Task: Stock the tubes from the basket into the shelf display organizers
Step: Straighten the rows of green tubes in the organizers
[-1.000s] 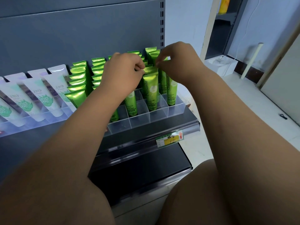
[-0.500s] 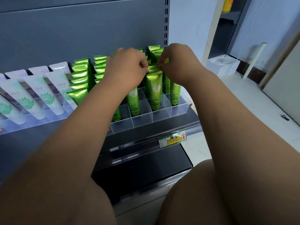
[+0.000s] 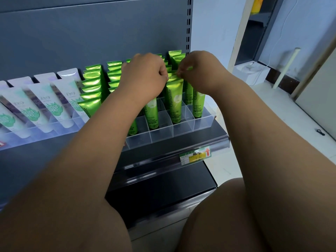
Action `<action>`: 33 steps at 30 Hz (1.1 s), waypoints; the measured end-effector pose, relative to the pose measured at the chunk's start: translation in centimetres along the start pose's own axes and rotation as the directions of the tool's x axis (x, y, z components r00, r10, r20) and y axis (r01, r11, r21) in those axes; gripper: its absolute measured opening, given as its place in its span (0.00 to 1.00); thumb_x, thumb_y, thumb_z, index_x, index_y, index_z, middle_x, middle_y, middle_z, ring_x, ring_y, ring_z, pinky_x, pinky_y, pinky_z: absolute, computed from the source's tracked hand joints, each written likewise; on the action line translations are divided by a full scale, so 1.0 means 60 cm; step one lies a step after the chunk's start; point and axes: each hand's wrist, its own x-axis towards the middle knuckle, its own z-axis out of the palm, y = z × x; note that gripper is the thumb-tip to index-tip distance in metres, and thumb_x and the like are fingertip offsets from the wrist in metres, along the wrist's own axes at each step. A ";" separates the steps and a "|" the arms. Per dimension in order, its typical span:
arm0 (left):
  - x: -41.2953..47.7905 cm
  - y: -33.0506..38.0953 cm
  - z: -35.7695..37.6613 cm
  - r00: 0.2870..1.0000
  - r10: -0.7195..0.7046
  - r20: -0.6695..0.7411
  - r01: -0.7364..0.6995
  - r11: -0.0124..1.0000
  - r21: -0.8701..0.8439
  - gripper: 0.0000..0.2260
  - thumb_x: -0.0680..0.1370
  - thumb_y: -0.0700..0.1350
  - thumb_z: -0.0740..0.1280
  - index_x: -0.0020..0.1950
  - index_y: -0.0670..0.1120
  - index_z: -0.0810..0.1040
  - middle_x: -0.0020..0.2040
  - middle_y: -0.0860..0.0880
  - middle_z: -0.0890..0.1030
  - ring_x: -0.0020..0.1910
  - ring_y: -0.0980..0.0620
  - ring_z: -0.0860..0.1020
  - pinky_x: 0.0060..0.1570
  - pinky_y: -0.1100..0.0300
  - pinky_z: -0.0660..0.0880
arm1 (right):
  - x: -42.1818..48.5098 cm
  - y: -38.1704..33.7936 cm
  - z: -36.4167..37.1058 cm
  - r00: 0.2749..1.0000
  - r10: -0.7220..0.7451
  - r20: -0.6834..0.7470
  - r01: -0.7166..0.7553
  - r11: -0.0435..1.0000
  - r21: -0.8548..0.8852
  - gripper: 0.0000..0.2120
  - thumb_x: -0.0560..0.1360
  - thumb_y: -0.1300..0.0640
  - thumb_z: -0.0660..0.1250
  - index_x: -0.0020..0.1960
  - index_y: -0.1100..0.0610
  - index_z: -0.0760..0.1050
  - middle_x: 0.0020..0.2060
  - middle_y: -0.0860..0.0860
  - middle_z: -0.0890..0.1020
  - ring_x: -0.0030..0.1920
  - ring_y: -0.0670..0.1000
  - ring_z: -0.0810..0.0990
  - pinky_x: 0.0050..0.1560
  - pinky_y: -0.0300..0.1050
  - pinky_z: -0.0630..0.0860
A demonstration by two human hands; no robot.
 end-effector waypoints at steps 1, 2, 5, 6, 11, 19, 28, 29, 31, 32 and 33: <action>0.000 0.000 0.000 1.000 -0.004 0.002 0.004 1.000 0.000 0.06 0.77 0.45 0.69 0.43 0.54 0.83 0.47 0.54 0.84 0.56 0.45 0.78 0.59 0.41 0.75 | 0.000 -0.001 -0.001 1.000 0.002 0.007 -0.002 1.000 0.003 0.09 0.79 0.56 0.68 0.54 0.57 0.85 0.52 0.55 0.84 0.44 0.51 0.79 0.44 0.41 0.71; 0.000 -0.001 0.001 1.000 -0.007 0.005 0.007 1.000 -0.008 0.06 0.77 0.45 0.69 0.43 0.53 0.84 0.47 0.54 0.84 0.55 0.45 0.79 0.58 0.41 0.76 | -0.001 -0.001 -0.002 1.000 0.004 0.013 -0.004 1.000 0.007 0.09 0.79 0.56 0.68 0.54 0.57 0.85 0.52 0.55 0.85 0.40 0.50 0.78 0.43 0.41 0.71; 0.000 -0.004 0.002 1.000 -0.014 0.007 0.014 0.999 -0.034 0.06 0.77 0.45 0.68 0.44 0.53 0.85 0.46 0.54 0.84 0.51 0.46 0.81 0.55 0.43 0.78 | -0.001 -0.002 -0.004 1.000 0.012 0.012 -0.012 1.000 0.011 0.10 0.79 0.55 0.69 0.56 0.56 0.85 0.54 0.54 0.84 0.46 0.49 0.79 0.46 0.40 0.71; 0.000 -0.004 0.003 1.000 -0.013 0.004 0.013 0.999 -0.031 0.06 0.77 0.45 0.68 0.44 0.53 0.85 0.46 0.54 0.84 0.51 0.45 0.81 0.55 0.43 0.78 | -0.001 -0.002 -0.004 1.000 0.014 0.008 -0.014 1.000 0.009 0.10 0.79 0.54 0.69 0.56 0.56 0.85 0.54 0.53 0.84 0.49 0.49 0.79 0.47 0.40 0.71; -0.002 -0.004 0.005 1.000 0.015 -0.015 -0.015 1.000 -0.025 0.04 0.77 0.47 0.70 0.46 0.53 0.85 0.47 0.54 0.85 0.53 0.45 0.80 0.56 0.42 0.78 | 0.002 0.004 -0.004 1.000 0.008 -0.028 -0.008 1.000 0.020 0.09 0.78 0.54 0.71 0.55 0.54 0.86 0.53 0.50 0.85 0.48 0.45 0.77 0.47 0.38 0.69; 0.001 -0.010 0.012 0.999 0.032 -0.024 -0.033 0.998 -0.048 0.04 0.76 0.49 0.71 0.49 0.53 0.84 0.47 0.55 0.85 0.54 0.46 0.80 0.57 0.43 0.77 | 0.003 0.009 0.000 0.999 -0.002 -0.038 0.004 1.000 0.030 0.09 0.77 0.54 0.70 0.54 0.53 0.87 0.52 0.49 0.86 0.50 0.46 0.80 0.49 0.39 0.73; 0.001 -0.014 0.017 0.999 0.032 -0.031 -0.034 0.996 -0.088 0.05 0.76 0.47 0.70 0.48 0.55 0.83 0.45 0.57 0.84 0.55 0.46 0.80 0.58 0.42 0.76 | 0.000 0.017 -0.001 0.999 0.010 -0.040 -0.007 0.997 0.082 0.10 0.77 0.60 0.69 0.51 0.50 0.86 0.49 0.46 0.85 0.47 0.44 0.80 0.45 0.36 0.71; 0.001 -0.015 0.017 0.999 0.030 -0.037 -0.033 0.995 -0.089 0.05 0.76 0.46 0.70 0.48 0.56 0.83 0.45 0.58 0.84 0.55 0.47 0.80 0.58 0.43 0.76 | -0.001 0.018 0.000 0.999 0.012 -0.042 -0.009 0.996 0.086 0.10 0.77 0.61 0.69 0.51 0.50 0.87 0.49 0.46 0.85 0.46 0.44 0.79 0.45 0.36 0.70; 0.001 -0.016 0.018 0.999 0.029 -0.038 -0.032 0.996 -0.086 0.05 0.76 0.46 0.69 0.48 0.56 0.83 0.45 0.58 0.84 0.55 0.47 0.80 0.58 0.43 0.76 | -0.001 0.018 0.000 0.999 0.008 -0.044 -0.005 0.996 0.088 0.10 0.77 0.61 0.69 0.51 0.50 0.87 0.48 0.45 0.84 0.43 0.42 0.78 0.44 0.34 0.70; 0.002 -0.016 0.018 0.999 0.030 -0.037 -0.033 0.996 -0.085 0.05 0.76 0.46 0.69 0.48 0.56 0.83 0.45 0.58 0.84 0.55 0.48 0.79 0.58 0.43 0.76 | -0.001 0.018 0.001 0.999 0.002 -0.045 0.002 0.996 0.085 0.10 0.77 0.62 0.69 0.51 0.51 0.86 0.49 0.45 0.85 0.45 0.42 0.78 0.45 0.34 0.71; 0.002 -0.017 0.019 0.999 0.031 -0.036 -0.034 0.996 -0.087 0.06 0.76 0.46 0.69 0.48 0.57 0.82 0.45 0.58 0.84 0.55 0.47 0.79 0.58 0.43 0.76 | -0.001 0.018 0.002 0.999 -0.003 -0.046 0.007 0.997 0.082 0.10 0.77 0.62 0.69 0.51 0.50 0.86 0.50 0.46 0.85 0.47 0.43 0.79 0.47 0.35 0.71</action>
